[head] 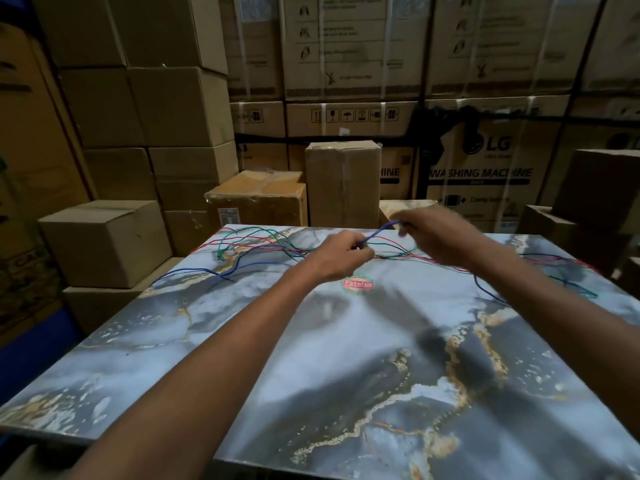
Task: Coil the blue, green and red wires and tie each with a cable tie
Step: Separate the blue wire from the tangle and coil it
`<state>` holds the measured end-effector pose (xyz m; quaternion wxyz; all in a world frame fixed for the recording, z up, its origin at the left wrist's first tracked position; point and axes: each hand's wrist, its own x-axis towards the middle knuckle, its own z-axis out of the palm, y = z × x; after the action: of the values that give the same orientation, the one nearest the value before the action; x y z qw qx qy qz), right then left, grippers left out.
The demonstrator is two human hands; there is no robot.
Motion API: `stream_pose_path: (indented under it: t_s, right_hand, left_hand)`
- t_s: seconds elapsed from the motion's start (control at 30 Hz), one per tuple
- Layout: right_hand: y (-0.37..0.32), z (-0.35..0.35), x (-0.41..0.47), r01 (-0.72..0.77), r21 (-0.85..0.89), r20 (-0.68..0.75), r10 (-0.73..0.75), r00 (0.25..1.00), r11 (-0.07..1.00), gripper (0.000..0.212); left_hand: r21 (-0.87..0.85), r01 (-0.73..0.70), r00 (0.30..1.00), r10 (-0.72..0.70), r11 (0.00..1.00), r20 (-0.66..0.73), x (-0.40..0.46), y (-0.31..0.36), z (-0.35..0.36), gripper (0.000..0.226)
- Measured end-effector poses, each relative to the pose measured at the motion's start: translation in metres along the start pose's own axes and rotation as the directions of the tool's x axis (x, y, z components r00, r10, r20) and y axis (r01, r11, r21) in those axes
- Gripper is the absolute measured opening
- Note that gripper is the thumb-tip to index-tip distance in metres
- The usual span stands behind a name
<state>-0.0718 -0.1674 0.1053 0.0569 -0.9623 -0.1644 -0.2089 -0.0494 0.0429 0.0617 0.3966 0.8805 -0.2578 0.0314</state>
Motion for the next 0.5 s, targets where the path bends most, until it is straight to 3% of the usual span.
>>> stream_pose_path:
  t_s: [0.07, 0.17, 0.23, 0.3, 0.4, 0.43, 0.5]
  right_hand:
    - [0.025, -0.007, 0.001, -0.052, 0.046, -0.117, 0.057, 0.992, 0.998, 0.03]
    - [0.065, -0.009, -0.001, -0.192, -0.023, -0.174, 0.185, 0.967, 0.981, 0.035]
    - [0.088, -0.001, -0.01, -0.319, -0.05, -0.141, 0.309, 0.94, 0.947, 0.037]
    - [0.102, 0.01, -0.018, -0.407, -0.092, -0.012, 0.408, 0.913, 0.909, 0.044]
    - [0.092, 0.027, -0.025, -0.285, -0.2, 0.214, 0.325, 0.921, 0.938, 0.089]
    - [0.08, 0.029, -0.026, -0.212, -0.202, 0.22, 0.255, 0.941, 0.956, 0.105]
    - [0.054, 0.027, -0.024, -0.116, -0.119, 0.103, 0.129, 0.986, 0.986, 0.123]
  left_hand:
    - [0.115, 0.02, 1.0, -0.019, 0.993, -0.009, -0.004, -0.017, -0.01, 0.02]
    - [0.343, 0.019, 1.0, -0.015, 0.939, -0.014, -0.014, -0.04, -0.024, 0.022]
    - [0.534, -0.003, 1.0, 0.001, 0.845, 0.002, -0.021, -0.05, -0.03, 0.027]
    - [0.588, -0.029, 0.999, 0.002, 0.808, 0.047, -0.024, -0.054, -0.032, 0.033]
    - [0.511, -0.059, 0.991, -0.013, 0.858, 0.136, -0.021, -0.048, -0.025, 0.036]
    - [0.5, -0.072, 0.988, -0.005, 0.863, 0.151, -0.018, -0.042, -0.021, 0.036]
    - [0.474, -0.083, 0.983, -0.006, 0.876, 0.184, -0.011, -0.031, -0.014, 0.037]
